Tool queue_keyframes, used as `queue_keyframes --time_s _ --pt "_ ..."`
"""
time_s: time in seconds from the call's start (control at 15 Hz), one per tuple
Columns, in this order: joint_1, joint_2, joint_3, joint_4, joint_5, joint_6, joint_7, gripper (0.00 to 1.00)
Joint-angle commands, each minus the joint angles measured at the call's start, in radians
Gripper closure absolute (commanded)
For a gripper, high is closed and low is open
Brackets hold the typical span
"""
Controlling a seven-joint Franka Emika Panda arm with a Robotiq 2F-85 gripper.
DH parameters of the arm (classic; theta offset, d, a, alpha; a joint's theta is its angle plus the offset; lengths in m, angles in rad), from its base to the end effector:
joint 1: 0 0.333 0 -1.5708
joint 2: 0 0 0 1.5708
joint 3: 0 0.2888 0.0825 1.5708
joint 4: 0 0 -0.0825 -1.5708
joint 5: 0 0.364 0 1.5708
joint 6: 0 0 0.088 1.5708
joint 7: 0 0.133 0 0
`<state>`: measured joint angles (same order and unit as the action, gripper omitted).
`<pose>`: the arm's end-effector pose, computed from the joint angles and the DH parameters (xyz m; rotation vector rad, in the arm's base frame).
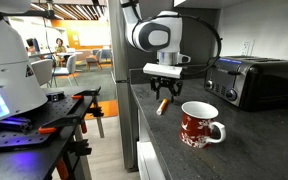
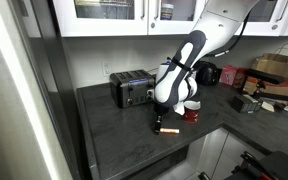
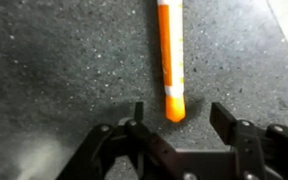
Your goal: Put the yellow marker in the mug cup
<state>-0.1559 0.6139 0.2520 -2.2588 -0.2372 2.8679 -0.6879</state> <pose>0.4969 0.0754 0.0707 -2.7229 -1.4285 -0.0763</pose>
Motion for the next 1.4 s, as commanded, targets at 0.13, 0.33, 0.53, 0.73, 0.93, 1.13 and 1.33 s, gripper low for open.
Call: queue_keyframes --time_s 0.13,0.33,0.53,0.73,0.93,1.13,1.33 --pt "-0.01 0.014 0.01 0.015 -0.05 -0.036 -0.035 0.73" --pt "-0.018 0.012 0.017 0.016 -0.047 -0.034 -0.054 0.95" --pt "-0.052 -0.003 0.047 -0.011 -0.027 0.016 -0.078 0.95" --pt "-0.168 -0.025 0.149 -0.073 0.001 0.158 -0.13 0.95" --pt "-0.322 -0.022 0.26 -0.141 -0.041 0.351 -0.142 0.95" --pt "-0.45 -0.018 0.312 -0.207 -0.148 0.518 -0.05 0.95" --pt "-0.391 -0.091 0.2 -0.249 -0.175 0.617 0.158 0.95"
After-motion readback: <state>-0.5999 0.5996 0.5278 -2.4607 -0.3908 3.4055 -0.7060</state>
